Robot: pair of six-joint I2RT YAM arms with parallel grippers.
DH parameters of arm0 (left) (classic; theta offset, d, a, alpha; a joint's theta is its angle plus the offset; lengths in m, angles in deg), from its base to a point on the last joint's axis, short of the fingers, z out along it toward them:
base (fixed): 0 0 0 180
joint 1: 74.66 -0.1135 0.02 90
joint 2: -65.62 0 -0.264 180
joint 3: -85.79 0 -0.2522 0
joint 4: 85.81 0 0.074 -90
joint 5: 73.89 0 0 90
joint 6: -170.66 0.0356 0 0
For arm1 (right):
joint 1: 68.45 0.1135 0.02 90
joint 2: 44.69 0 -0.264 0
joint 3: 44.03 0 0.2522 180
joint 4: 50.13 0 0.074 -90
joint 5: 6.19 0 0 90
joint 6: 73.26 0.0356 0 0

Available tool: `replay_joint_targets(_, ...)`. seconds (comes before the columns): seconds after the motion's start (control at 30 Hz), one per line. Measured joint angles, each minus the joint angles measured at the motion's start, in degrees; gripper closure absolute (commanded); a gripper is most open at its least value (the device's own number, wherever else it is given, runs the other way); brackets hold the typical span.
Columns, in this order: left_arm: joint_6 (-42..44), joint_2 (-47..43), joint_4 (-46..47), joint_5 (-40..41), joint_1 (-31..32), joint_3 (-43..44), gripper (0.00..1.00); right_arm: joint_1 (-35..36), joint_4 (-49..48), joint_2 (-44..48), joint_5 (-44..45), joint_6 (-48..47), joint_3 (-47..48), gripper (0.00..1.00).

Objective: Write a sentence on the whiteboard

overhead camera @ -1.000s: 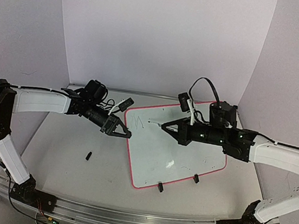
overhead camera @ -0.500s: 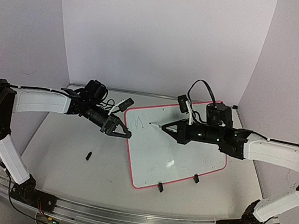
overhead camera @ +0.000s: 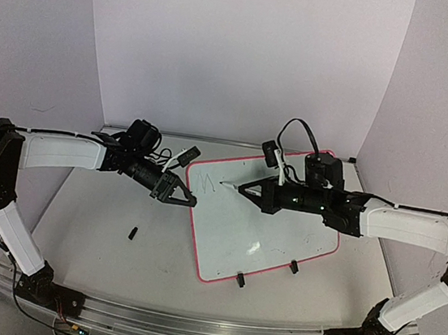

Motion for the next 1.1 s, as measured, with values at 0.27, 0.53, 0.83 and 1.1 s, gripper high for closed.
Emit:
replay_joint_targets(0.27, 0.0, 0.0, -0.1, 0.0, 0.0, 0.0, 1.00, 0.0, -0.6, -1.3, -1.4, -0.2, 1.0, 1.00)
replay_joint_targets(0.53, 0.0, 0.0, -0.1, 0.0, 0.0, 0.0, 1.00, 0.0, -0.5, -1.4, -2.2, -0.2, 0.5, 1.00)
replay_joint_targets(0.83, -0.1, 0.0, -0.1, 0.0, -0.1, 0.0, 1.00, 0.4, 0.3, -0.4, -1.8, -0.2, -1.0, 1.00)
replay_joint_targets(1.1, -0.1, 0.0, -0.1, 0.0, -0.1, 0.0, 1.00, 0.4, 1.1, 0.7, 0.7, -0.2, -1.0, 1.00)
